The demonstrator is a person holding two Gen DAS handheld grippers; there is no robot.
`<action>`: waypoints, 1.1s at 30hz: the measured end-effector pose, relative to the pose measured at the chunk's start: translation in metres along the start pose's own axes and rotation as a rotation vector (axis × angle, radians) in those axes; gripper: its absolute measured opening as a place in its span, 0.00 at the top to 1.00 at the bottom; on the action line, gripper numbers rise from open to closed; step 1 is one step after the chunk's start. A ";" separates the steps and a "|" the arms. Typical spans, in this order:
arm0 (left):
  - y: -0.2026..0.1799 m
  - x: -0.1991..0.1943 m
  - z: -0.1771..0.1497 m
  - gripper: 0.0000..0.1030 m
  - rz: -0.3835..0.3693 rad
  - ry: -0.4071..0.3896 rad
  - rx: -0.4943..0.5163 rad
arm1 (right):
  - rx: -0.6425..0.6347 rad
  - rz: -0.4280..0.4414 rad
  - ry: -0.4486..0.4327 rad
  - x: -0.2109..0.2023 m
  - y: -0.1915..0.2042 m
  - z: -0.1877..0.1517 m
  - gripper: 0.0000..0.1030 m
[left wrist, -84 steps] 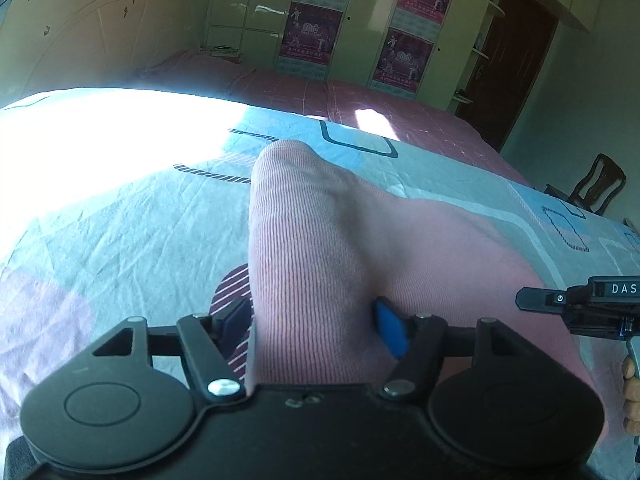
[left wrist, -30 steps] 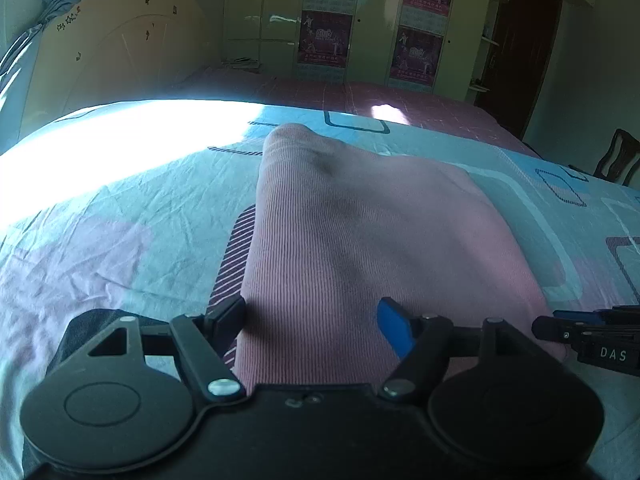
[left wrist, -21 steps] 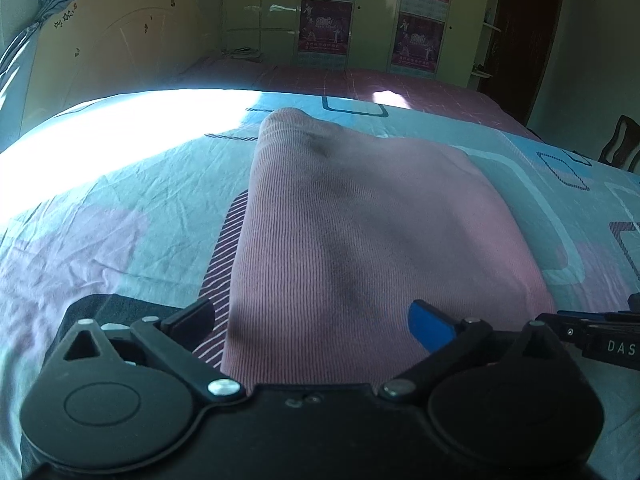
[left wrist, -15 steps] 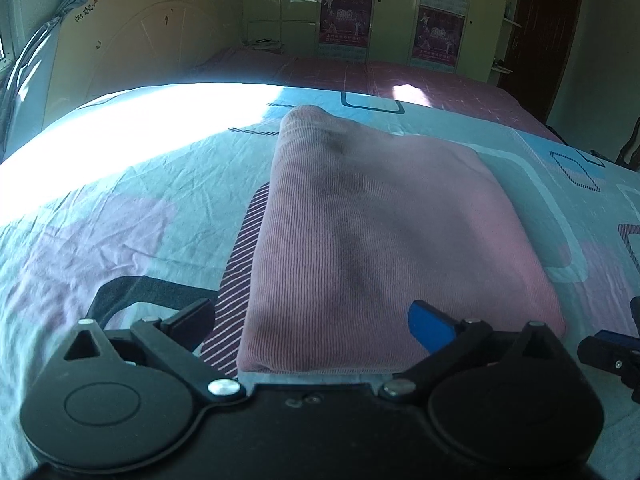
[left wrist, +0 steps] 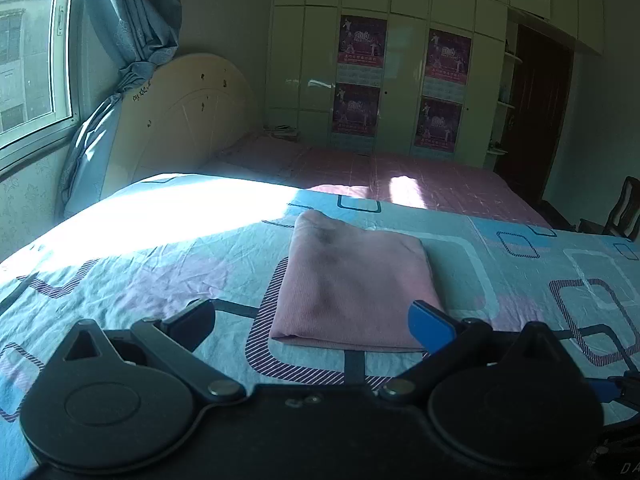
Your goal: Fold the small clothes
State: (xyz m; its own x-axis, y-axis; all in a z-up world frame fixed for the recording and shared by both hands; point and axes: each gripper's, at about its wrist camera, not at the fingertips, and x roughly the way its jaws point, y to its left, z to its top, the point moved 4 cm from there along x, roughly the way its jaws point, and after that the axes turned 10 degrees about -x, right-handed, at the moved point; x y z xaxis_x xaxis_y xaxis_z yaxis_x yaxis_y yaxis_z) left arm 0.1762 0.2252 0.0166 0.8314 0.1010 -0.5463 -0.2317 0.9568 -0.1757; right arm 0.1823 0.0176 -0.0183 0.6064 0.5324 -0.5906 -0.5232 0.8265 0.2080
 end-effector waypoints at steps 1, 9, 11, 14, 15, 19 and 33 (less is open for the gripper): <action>0.000 -0.011 -0.003 0.00 0.005 -0.011 0.001 | -0.003 0.000 -0.005 -0.010 0.004 -0.003 0.19; -0.002 -0.090 -0.035 0.01 0.104 -0.017 0.014 | -0.058 -0.133 -0.120 -0.111 0.041 -0.020 0.00; -0.003 -0.105 -0.040 0.01 0.096 -0.004 0.016 | -0.085 -0.169 -0.148 -0.132 0.051 -0.023 0.00; -0.007 -0.127 -0.050 0.00 0.124 -0.020 0.051 | -0.093 -0.240 -0.192 -0.158 0.060 -0.028 0.00; -0.008 -0.131 -0.051 0.00 0.120 -0.018 0.055 | -0.091 -0.255 -0.209 -0.164 0.062 -0.031 0.00; -0.009 -0.153 -0.057 0.00 0.099 -0.015 0.027 | -0.089 -0.265 -0.241 -0.178 0.068 -0.037 0.00; -0.009 -0.186 -0.055 0.00 0.085 -0.055 0.012 | -0.072 -0.267 -0.289 -0.199 0.074 -0.044 0.00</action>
State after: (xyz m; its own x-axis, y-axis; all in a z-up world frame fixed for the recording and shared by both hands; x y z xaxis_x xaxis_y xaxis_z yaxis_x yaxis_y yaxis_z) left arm -0.0040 0.1828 0.0742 0.8356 0.1969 -0.5129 -0.2969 0.9473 -0.1201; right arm -0.0036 -0.0358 0.0801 0.8650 0.3385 -0.3704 -0.3587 0.9333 0.0153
